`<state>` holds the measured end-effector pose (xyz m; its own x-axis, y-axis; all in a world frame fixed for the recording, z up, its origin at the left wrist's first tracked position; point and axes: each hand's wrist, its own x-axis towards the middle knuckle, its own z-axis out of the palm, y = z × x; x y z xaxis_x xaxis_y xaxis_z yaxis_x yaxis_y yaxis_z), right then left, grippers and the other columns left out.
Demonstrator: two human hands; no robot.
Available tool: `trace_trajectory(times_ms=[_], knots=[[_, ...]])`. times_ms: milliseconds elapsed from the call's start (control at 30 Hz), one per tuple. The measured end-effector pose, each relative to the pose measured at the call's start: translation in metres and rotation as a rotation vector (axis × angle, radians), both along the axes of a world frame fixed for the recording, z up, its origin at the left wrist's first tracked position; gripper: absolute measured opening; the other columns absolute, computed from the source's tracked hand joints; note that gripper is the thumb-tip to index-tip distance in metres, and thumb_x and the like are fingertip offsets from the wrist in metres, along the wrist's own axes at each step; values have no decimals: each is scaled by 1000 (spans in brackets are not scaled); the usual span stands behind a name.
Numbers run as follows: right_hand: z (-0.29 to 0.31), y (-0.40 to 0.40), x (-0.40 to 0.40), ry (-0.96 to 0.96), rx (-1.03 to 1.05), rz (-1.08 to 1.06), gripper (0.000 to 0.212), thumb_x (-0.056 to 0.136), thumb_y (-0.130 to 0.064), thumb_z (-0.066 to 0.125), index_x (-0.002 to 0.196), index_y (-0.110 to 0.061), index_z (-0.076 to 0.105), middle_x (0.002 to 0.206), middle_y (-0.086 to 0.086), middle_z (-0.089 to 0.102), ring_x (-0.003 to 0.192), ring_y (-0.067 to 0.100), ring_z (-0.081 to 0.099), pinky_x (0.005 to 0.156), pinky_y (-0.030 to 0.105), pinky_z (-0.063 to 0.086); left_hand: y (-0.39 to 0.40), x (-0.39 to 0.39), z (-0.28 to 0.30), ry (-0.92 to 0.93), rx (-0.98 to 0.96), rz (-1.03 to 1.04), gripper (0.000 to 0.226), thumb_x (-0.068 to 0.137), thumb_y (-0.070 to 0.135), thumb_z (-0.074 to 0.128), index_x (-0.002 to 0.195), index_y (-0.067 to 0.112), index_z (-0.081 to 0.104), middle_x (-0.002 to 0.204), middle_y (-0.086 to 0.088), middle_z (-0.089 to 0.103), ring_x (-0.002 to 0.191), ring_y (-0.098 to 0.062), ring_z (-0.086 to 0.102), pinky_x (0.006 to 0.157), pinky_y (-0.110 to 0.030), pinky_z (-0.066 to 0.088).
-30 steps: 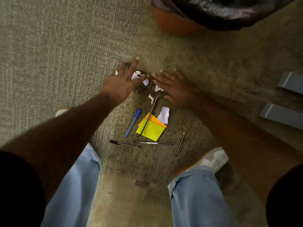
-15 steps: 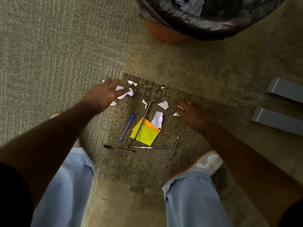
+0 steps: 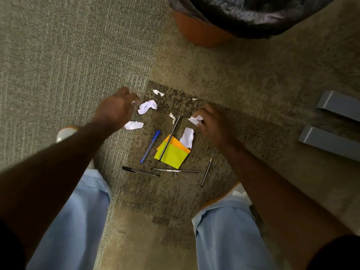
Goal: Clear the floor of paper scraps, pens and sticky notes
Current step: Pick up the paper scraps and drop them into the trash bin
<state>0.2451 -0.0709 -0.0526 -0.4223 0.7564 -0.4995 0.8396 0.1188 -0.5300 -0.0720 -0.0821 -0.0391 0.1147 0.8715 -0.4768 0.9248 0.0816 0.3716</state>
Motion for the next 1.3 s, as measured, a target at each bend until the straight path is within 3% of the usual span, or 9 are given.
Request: trace_trajectory(times_ms=[133,233,367,567,667,800,933,1133,1300], knots=[[-5,4,-19,-187,87,208,23,86,-6,65,106,-14,59,117,10,53,104,31,57,82,45,50,-8,-5,11,-50,-14,27,7,88,19,62,89,15,68,88,-10,55,70,-33,61,60,-39,49],[-8,9,-30,-207,133,182,21,89,1,54,103,-13,59,119,12,55,103,31,56,82,42,48,-14,-9,11,10,-37,14,31,84,49,71,79,19,64,84,-3,53,68,-21,55,59,-31,42],[-10,9,-36,-135,135,165,24,84,8,52,98,-9,60,111,12,59,101,29,57,88,37,45,-8,-2,1,116,-43,-57,51,78,69,63,85,19,60,93,-7,55,69,-29,62,59,-33,45],[3,26,-76,110,126,-127,27,79,12,47,92,-5,63,103,13,62,95,30,62,81,45,51,18,41,-14,243,-66,-179,52,92,57,54,118,12,61,117,-19,58,91,-37,68,69,-39,51],[2,41,-104,138,129,-101,28,81,9,46,97,-6,63,107,14,59,100,32,59,83,48,51,22,46,-15,261,-106,-239,41,99,44,49,109,7,66,108,-18,65,89,-36,69,73,-41,55],[-5,52,-133,51,129,-3,27,87,5,49,105,-10,63,115,11,57,108,30,57,87,45,49,14,23,-9,151,-188,-97,32,96,30,53,101,6,73,106,-17,62,92,-40,67,72,-42,51],[-18,54,-151,-137,189,179,31,90,1,50,116,-16,57,128,7,53,115,29,52,98,37,40,4,-8,-7,137,-117,0,36,97,32,53,91,0,69,101,-22,58,85,-44,65,67,-43,48],[-18,59,-156,-99,212,291,30,90,5,43,112,-5,61,130,16,56,116,36,52,95,38,36,-1,19,-8,233,-176,-19,64,84,68,57,101,8,70,107,-15,58,90,-35,67,72,-37,50],[-12,66,-111,-92,146,-10,22,91,-2,49,108,-6,62,117,16,62,108,31,59,93,40,47,4,48,-15,300,-272,-17,51,91,51,62,118,8,65,121,-16,53,102,-36,65,78,-41,52]])
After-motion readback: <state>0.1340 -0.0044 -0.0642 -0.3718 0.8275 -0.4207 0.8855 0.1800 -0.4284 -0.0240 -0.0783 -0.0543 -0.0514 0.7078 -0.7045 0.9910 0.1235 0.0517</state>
